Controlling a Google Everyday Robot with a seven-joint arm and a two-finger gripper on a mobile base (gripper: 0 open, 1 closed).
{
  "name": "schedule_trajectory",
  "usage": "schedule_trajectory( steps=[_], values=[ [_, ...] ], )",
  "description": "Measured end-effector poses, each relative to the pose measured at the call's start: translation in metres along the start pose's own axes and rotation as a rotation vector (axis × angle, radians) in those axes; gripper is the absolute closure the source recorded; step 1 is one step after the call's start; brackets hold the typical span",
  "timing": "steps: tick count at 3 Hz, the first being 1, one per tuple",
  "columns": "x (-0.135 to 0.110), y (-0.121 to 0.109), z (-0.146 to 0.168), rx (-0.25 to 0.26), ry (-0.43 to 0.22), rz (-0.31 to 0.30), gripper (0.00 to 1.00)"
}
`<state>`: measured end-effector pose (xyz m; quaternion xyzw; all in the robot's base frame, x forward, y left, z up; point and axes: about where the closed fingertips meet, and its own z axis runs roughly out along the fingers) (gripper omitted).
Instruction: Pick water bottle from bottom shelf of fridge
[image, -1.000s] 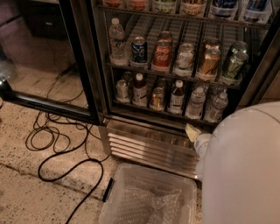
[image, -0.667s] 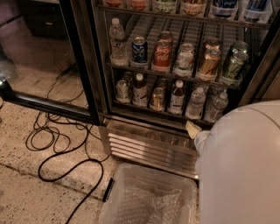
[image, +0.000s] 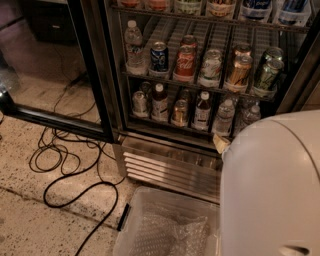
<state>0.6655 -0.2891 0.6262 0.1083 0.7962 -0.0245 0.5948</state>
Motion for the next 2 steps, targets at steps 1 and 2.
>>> schedule_trajectory(
  steps=[1,2],
  values=[
    [-0.005,-0.001,0.009,0.006,-0.011,-0.01,0.25],
    [-0.009,-0.001,0.02,0.014,-0.025,-0.022,0.25]
  ],
)
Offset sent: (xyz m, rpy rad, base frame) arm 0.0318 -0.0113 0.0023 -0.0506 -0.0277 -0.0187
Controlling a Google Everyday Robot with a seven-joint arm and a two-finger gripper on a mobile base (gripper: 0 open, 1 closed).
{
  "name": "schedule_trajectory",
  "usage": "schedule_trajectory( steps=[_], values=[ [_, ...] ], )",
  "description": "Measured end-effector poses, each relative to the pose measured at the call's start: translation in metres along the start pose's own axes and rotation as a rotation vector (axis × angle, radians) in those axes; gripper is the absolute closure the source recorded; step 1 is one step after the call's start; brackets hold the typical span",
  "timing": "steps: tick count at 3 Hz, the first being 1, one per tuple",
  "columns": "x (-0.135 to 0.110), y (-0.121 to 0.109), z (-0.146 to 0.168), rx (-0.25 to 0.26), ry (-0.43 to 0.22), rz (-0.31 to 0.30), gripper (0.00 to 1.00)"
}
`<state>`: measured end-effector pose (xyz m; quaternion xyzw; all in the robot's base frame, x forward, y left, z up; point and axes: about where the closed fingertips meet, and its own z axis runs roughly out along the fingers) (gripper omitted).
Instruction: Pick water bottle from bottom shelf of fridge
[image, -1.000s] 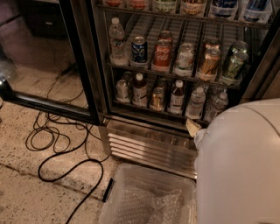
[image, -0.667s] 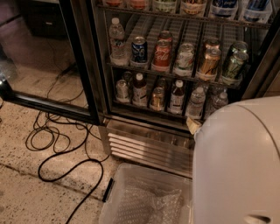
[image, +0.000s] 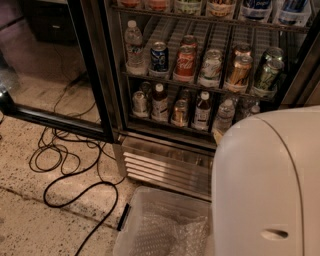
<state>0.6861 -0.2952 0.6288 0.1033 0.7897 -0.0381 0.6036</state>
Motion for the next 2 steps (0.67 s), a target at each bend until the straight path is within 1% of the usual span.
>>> schedule_trajectory(
  steps=[1,2],
  values=[
    [-0.002,-0.007,0.006,0.02,-0.008,-0.013,0.31],
    [-0.006,-0.018,0.01,0.047,-0.018,-0.026,0.34]
  ],
)
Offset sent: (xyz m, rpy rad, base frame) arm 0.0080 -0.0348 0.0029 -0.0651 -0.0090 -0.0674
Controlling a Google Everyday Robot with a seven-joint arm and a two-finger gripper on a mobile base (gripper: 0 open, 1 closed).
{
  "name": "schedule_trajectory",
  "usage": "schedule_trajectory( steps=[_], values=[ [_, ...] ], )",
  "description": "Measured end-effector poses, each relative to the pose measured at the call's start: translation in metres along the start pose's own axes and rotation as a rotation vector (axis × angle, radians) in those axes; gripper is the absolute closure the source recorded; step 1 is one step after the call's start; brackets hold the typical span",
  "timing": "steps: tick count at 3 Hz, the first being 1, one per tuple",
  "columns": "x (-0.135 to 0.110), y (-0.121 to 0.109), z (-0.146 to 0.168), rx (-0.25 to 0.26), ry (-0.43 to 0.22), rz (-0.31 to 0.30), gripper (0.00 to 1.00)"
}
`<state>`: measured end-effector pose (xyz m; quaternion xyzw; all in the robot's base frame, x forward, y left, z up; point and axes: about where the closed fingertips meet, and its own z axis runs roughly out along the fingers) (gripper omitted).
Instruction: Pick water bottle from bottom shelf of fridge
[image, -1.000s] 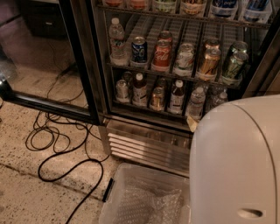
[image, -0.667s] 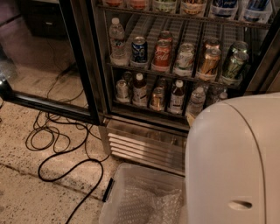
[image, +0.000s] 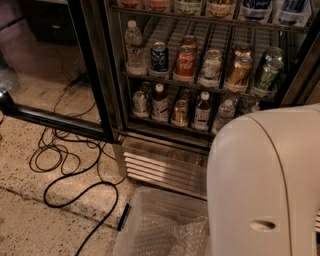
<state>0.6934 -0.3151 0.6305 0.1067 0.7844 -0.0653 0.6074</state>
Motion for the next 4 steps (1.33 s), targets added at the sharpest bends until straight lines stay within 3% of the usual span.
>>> schedule_trajectory(
  steps=[1,3,4],
  values=[
    [-0.004,-0.011,0.02,0.037,-0.013,-0.02,0.38],
    [-0.004,-0.019,0.031,0.053,-0.013,-0.019,0.39],
    [-0.011,-0.028,0.042,0.08,-0.022,0.005,0.43]
  ],
)
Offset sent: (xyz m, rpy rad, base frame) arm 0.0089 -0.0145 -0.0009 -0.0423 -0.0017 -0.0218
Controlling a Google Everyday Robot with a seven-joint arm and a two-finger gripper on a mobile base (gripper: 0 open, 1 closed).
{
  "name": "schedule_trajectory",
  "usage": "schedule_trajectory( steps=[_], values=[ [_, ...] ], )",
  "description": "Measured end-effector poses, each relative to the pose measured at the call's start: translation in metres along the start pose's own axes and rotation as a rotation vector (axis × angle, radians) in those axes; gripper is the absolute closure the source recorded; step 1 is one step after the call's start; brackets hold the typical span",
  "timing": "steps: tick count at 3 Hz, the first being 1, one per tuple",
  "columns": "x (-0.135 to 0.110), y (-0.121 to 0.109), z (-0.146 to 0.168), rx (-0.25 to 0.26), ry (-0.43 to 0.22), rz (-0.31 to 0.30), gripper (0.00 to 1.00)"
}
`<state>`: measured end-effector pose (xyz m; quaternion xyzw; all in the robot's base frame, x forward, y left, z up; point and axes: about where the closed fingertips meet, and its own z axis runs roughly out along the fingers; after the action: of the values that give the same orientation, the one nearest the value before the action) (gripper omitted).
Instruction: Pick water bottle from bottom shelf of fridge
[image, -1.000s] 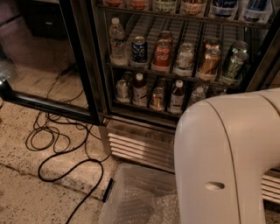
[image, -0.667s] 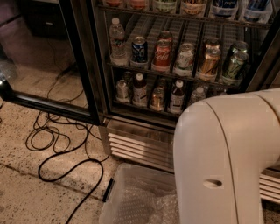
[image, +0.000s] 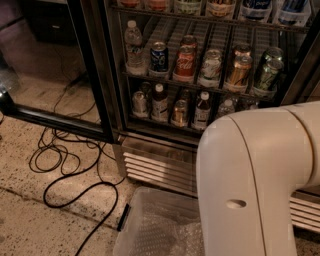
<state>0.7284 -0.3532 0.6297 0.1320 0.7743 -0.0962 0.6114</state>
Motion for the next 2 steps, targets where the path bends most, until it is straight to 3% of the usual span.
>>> schedule_trajectory(
  steps=[1,2],
  values=[
    [-0.001,-0.001,0.005,0.006,-0.001,0.011,0.42],
    [0.02,-0.002,0.029,0.016,0.034,0.017,0.42]
  ],
)
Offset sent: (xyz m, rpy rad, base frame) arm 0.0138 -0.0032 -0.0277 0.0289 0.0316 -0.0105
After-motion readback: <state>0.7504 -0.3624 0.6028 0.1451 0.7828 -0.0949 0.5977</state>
